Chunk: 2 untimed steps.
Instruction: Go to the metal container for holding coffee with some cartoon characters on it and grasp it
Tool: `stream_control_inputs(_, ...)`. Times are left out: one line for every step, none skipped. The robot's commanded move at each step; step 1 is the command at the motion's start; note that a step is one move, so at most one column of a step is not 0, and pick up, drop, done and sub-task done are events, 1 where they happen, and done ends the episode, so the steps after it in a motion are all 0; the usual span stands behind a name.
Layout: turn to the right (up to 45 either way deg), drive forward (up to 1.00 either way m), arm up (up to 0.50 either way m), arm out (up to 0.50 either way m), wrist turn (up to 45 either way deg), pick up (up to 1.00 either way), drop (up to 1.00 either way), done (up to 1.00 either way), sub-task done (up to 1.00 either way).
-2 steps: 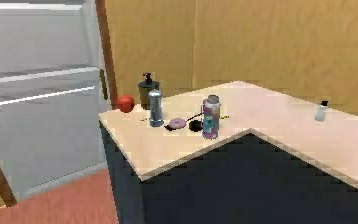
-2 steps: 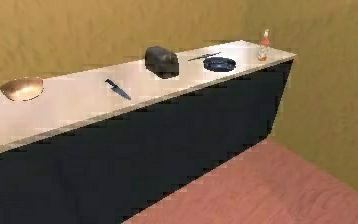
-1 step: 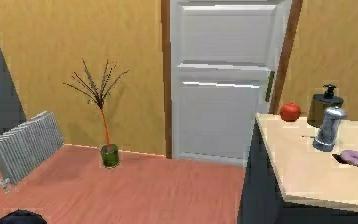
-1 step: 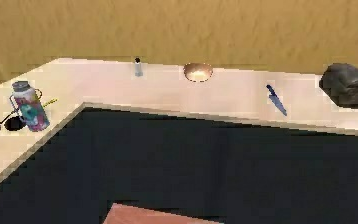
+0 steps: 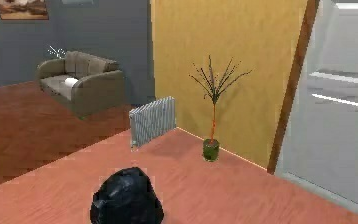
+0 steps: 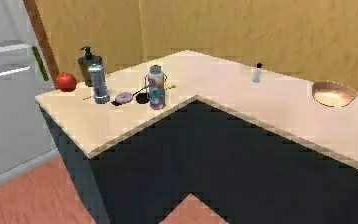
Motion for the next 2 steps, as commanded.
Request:
stream_control_inputs(45.0,0.00,0.00,0.00,0.0,0.00,0.00,0.00,0.00)
stream_control_inputs(36.0,0.00,0.00,0.00,0.0,0.00,0.00,0.00,0.00)
